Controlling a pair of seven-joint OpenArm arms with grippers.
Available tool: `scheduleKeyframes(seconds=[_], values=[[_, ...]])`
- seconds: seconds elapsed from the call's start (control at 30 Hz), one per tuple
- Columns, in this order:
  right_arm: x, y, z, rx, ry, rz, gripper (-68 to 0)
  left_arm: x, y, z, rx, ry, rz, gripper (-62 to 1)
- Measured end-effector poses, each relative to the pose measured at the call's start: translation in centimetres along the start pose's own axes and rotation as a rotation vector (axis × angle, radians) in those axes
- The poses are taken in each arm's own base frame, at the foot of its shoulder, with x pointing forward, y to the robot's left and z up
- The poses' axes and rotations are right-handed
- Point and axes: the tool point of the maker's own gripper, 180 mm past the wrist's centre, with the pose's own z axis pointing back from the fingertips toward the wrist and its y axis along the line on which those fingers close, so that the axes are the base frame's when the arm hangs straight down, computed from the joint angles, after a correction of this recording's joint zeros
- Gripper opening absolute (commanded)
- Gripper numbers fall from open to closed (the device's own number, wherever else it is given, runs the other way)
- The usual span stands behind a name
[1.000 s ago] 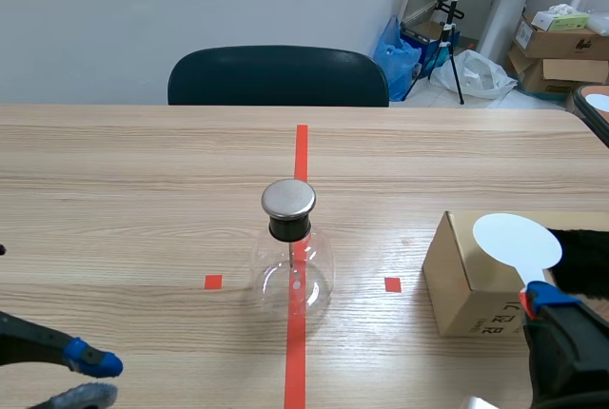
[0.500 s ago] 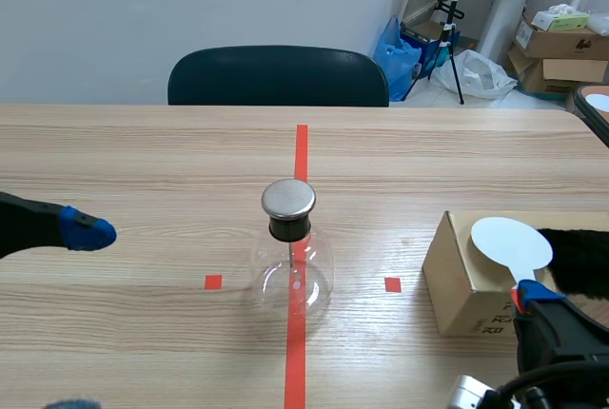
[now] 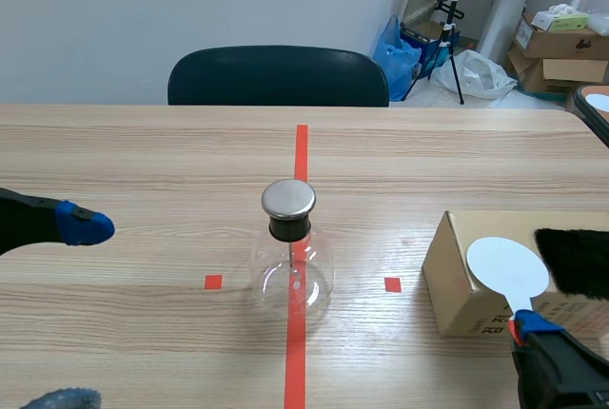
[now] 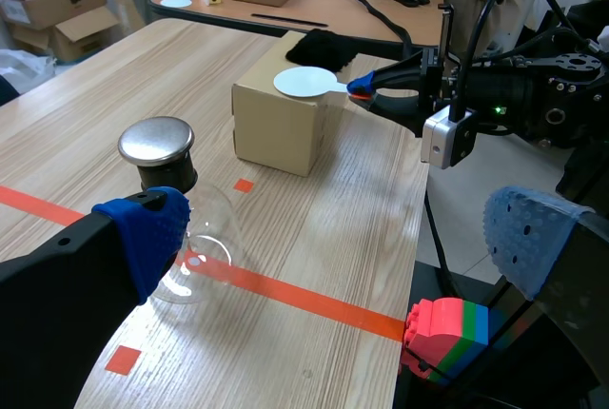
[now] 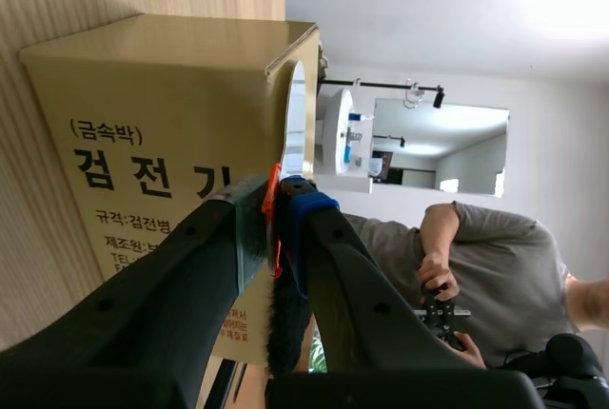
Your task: Do the electroscope experiment
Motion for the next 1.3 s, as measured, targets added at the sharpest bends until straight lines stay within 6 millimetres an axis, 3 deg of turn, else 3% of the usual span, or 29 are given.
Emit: scheduleKeyframes(seconds=[0.33, 1.2, 1.3], values=[[0.11, 0.95, 0.01, 0.018, -0.002, -0.016, -65.8, 0.45, 0.13, 0.01, 0.007, -0.025, 0.008, 1.4], [-0.02, 0.40, -0.86, -0.005, -0.007, -0.004, -64.8, 0.51, 0.13, 0.01, 0.007, -0.029, 0.008, 1.4], [-0.02, 0.39, -0.87, -0.006, -0.007, -0.003, -58.9, 0.51, 0.13, 0.01, 0.007, -0.029, 0.008, 1.4]])
